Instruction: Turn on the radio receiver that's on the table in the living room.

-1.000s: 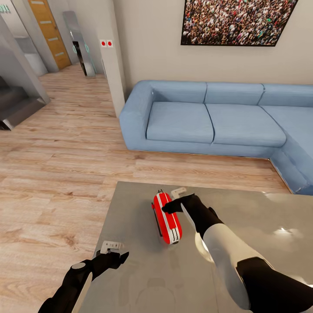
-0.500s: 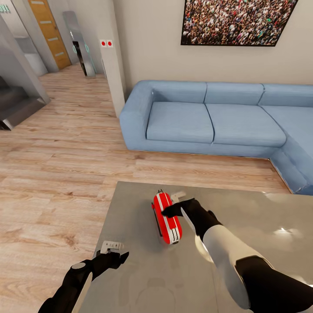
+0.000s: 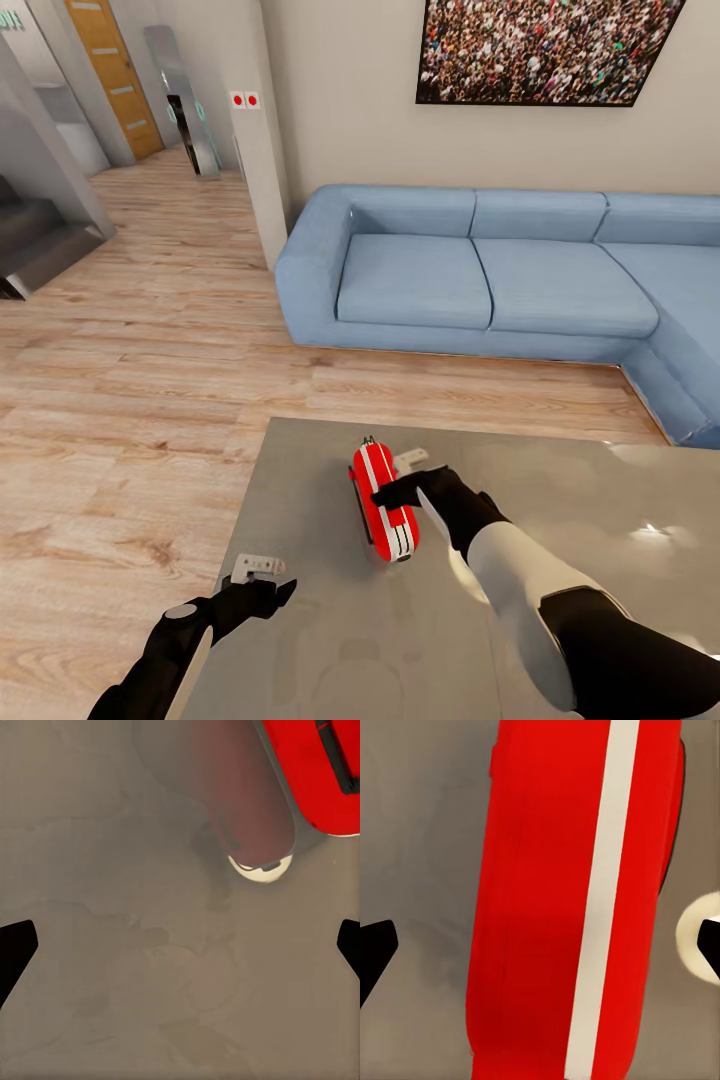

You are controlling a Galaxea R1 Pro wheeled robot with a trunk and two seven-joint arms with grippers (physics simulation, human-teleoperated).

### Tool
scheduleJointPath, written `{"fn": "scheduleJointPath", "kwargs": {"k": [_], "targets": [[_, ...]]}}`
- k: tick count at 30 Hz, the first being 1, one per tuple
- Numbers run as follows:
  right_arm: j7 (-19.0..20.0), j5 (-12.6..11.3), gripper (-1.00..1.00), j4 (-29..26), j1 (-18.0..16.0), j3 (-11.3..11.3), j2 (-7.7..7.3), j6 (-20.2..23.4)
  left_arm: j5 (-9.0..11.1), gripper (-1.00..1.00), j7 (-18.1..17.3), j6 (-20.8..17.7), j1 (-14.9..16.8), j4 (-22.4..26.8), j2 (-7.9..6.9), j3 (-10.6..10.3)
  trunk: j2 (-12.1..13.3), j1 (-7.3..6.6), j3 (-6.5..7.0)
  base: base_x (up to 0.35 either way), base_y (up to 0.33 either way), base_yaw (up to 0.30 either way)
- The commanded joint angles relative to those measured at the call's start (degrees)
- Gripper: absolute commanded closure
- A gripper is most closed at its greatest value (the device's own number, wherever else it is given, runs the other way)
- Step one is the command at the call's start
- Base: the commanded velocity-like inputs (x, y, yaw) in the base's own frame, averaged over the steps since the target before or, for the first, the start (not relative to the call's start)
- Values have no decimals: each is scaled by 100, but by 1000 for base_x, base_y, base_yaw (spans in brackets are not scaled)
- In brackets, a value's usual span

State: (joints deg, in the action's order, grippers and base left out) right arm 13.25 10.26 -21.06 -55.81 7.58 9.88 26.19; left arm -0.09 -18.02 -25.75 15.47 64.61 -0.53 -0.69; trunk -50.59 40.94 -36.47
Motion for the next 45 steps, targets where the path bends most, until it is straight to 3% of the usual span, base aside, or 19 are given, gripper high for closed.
{"fn": "scheduleJointPath", "kwargs": {"k": [1, 9, 12, 16, 45], "targets": [[0, -2, -100, 1, 0, -1, -6, -9, 0, -100, 0, 0, 0, 0, 0, 0, 0, 0, 0, 0, 0, 0], [29, -7, -100, 147, 0, -9, -65, -176, 0, -100, 0, 7, 0, -1, 0, -1, 0, 0, 0, 0, 0, 0], [37, -7, -100, 371, 0, -25, -203, -401, 0, -100, 0, 8, 0, -1, 0, 0, 0, 0, 0, 0, 0, 0], [44, -7, -100, 445, 0, -50, -252, -448, 0, -100, 0, 9, 0, -1, 0, -1, 0, 0, 0, 0, 0, 0], [46, -7, -100, 480, 0, -99, -241, -504, 0, -100, 0, 6, 0, 2, 0, 2, 0, 0, 0, 0, 0, 0]]}}
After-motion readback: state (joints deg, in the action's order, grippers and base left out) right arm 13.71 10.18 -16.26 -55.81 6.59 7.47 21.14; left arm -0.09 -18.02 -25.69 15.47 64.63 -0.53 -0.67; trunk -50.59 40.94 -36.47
